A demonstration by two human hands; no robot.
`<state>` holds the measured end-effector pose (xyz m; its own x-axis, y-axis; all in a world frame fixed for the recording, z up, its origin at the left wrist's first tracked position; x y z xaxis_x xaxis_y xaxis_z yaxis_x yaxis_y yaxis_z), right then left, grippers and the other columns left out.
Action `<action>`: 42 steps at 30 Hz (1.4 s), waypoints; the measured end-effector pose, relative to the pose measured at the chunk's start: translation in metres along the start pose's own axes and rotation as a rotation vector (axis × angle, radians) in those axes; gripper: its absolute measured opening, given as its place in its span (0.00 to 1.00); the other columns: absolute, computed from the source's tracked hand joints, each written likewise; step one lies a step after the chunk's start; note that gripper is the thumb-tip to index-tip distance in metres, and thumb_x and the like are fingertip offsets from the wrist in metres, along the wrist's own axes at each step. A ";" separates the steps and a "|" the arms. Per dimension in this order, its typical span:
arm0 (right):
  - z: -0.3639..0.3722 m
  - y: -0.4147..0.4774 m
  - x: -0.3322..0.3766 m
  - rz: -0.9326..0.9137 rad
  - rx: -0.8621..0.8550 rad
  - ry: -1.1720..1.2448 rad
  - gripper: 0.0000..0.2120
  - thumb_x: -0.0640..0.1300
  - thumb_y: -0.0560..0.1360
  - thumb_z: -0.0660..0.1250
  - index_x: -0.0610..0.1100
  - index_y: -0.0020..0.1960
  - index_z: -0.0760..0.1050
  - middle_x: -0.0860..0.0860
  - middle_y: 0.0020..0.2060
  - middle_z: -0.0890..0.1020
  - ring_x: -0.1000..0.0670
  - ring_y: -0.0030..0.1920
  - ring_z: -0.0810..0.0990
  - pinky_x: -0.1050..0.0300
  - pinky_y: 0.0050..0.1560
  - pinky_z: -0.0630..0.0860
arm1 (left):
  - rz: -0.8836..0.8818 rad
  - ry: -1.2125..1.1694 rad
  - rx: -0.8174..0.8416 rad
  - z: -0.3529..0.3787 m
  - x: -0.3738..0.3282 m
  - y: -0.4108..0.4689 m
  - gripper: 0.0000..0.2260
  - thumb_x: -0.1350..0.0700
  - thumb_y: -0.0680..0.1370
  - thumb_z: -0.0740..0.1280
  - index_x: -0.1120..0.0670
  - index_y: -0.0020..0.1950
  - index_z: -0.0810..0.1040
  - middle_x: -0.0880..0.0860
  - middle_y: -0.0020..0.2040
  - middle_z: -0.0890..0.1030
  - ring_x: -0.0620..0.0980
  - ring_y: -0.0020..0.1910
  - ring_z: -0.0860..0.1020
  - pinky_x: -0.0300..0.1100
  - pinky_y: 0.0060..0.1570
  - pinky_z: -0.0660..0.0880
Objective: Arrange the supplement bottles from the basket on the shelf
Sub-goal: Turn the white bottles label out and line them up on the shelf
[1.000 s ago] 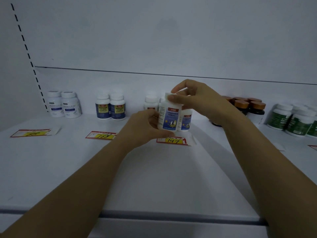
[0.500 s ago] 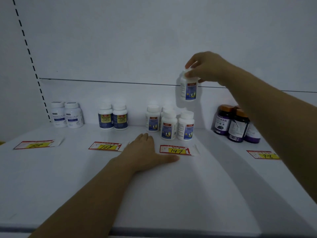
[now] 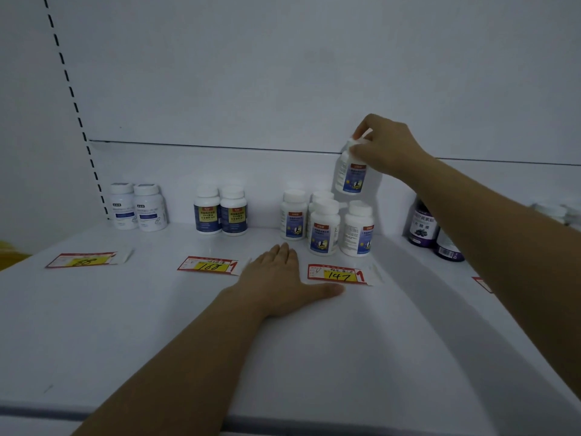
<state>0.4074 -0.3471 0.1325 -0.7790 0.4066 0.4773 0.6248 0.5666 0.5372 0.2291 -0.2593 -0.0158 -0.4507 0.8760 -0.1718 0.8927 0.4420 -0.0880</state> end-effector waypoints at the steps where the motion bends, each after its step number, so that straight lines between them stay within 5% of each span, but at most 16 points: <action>1: -0.001 0.000 0.000 0.001 0.006 0.001 0.13 0.44 0.75 0.65 0.42 0.59 0.73 0.43 0.58 0.77 0.47 0.50 0.74 0.57 0.46 0.72 | -0.001 0.001 0.002 0.000 0.000 0.000 0.53 0.22 0.64 0.48 0.55 0.78 0.42 0.53 0.78 0.44 0.49 0.77 0.45 0.49 0.75 0.46; 10: 0.018 -0.013 -0.012 0.063 0.138 -0.093 0.13 0.41 0.73 0.66 0.41 0.57 0.75 0.43 0.57 0.78 0.44 0.54 0.77 0.52 0.52 0.77 | 0.007 0.000 -0.014 0.000 -0.001 0.000 0.52 0.22 0.66 0.50 0.56 0.78 0.43 0.53 0.78 0.45 0.50 0.77 0.46 0.47 0.74 0.45; 15: 0.033 -0.019 -0.021 0.096 0.212 -0.168 0.12 0.41 0.72 0.68 0.43 0.56 0.77 0.46 0.55 0.79 0.47 0.56 0.76 0.59 0.48 0.72 | 0.008 -0.004 -0.019 -0.001 -0.001 0.000 0.52 0.22 0.66 0.50 0.56 0.78 0.43 0.54 0.78 0.45 0.50 0.77 0.47 0.47 0.74 0.45; 20: 0.037 -0.024 -0.024 0.121 0.258 -0.184 0.13 0.47 0.77 0.64 0.41 0.57 0.77 0.45 0.57 0.79 0.46 0.59 0.75 0.58 0.53 0.70 | 0.006 -0.002 -0.019 0.000 -0.001 -0.001 0.51 0.23 0.67 0.50 0.56 0.77 0.43 0.54 0.78 0.45 0.50 0.77 0.47 0.47 0.74 0.45; 25: 0.024 -0.028 -0.017 0.210 0.375 -0.147 0.22 0.55 0.77 0.63 0.40 0.63 0.74 0.43 0.58 0.76 0.42 0.56 0.78 0.49 0.56 0.78 | 0.004 0.000 -0.006 -0.002 -0.002 -0.002 0.51 0.23 0.67 0.50 0.56 0.77 0.43 0.54 0.78 0.45 0.50 0.77 0.46 0.46 0.73 0.44; 30: 0.020 -0.039 -0.011 0.203 0.423 -0.200 0.21 0.49 0.75 0.68 0.39 0.64 0.72 0.42 0.58 0.76 0.44 0.51 0.79 0.53 0.52 0.79 | -0.005 0.005 -0.004 -0.001 -0.002 -0.001 0.51 0.23 0.66 0.49 0.56 0.77 0.43 0.54 0.78 0.45 0.50 0.77 0.46 0.48 0.74 0.45; 38: 0.025 -0.048 -0.002 0.156 0.350 -0.339 0.26 0.58 0.75 0.66 0.36 0.60 0.73 0.41 0.57 0.79 0.44 0.55 0.78 0.55 0.51 0.72 | 0.006 -0.002 -0.014 -0.001 0.000 -0.002 0.53 0.22 0.65 0.49 0.57 0.77 0.43 0.54 0.78 0.45 0.51 0.77 0.47 0.49 0.75 0.47; 42: 0.026 -0.054 -0.004 0.191 0.373 -0.302 0.27 0.58 0.77 0.61 0.38 0.65 0.69 0.42 0.60 0.78 0.46 0.45 0.80 0.58 0.44 0.73 | 0.004 -0.005 -0.022 0.000 0.000 0.000 0.53 0.22 0.64 0.48 0.57 0.77 0.43 0.55 0.78 0.45 0.51 0.77 0.47 0.49 0.75 0.47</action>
<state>0.3750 -0.3608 0.0834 -0.6672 0.6857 0.2910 0.7395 0.6564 0.1490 0.2293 -0.2593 -0.0155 -0.4467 0.8771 -0.1766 0.8944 0.4424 -0.0655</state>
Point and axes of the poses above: each hand's wrist, its own y-axis towards the middle knuckle, its own z-axis out of the palm, x = y × z, the point moved 1 cm from there along y, towards the middle knuckle
